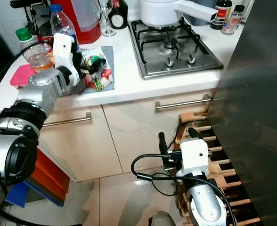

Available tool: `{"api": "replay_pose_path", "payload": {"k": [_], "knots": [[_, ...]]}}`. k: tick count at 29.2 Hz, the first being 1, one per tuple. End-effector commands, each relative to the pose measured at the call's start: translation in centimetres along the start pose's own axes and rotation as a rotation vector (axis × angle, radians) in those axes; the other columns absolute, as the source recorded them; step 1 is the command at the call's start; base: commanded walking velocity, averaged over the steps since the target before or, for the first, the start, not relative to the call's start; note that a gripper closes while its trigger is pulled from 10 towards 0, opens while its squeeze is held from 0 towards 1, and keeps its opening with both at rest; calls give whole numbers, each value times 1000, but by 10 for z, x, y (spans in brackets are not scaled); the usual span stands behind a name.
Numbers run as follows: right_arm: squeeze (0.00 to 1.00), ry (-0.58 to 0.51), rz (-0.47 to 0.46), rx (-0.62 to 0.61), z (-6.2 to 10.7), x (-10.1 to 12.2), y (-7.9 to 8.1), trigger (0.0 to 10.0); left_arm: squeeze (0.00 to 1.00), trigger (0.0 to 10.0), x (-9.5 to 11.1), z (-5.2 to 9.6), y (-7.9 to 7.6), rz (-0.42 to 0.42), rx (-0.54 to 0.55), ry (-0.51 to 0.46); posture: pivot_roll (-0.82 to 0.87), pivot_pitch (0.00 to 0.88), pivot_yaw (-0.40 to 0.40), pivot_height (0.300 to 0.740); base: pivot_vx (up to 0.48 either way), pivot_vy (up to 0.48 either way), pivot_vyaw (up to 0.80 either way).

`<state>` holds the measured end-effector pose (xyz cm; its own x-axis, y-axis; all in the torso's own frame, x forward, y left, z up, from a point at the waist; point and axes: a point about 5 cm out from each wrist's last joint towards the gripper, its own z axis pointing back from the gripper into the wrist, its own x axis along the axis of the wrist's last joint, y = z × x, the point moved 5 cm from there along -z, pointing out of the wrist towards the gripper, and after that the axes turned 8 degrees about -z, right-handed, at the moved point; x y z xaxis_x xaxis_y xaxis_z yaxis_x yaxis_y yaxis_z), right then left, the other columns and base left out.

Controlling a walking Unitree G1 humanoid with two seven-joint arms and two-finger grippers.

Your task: Restocking fridge

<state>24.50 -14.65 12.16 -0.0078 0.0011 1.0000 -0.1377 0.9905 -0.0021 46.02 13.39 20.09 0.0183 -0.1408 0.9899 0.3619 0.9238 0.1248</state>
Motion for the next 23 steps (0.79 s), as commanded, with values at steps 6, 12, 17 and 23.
{"api": "replay_pose_path", "payload": {"k": [6, 12, 17, 23], "knots": [[0, 12, 0, 12, -2, -2, 1, 10000, 0, 0, -5, 1, 5, 42, 55, -15, -342, 33, 93, 740, 0, 0, 0], [0, 14, 3, 11, -2, -3, 0, 10000, 0, 0, 0, 3, 11, 77, 74, -54, -345, 29, 91, 740, 0, 0, 0], [0, 13, 8, 11, -4, -3, -3, 10000, 0, 0, 8, 2, 6, 81, 30, -100, -339, 21, 86, 740, 0, 0, 0], [0, 7, 9, 16, -12, -4, -3, 10000, 0, 0, 23, 0, -12, 67, -60, -194, -312, 0, 74, 740, 0, 0, 0]]}}
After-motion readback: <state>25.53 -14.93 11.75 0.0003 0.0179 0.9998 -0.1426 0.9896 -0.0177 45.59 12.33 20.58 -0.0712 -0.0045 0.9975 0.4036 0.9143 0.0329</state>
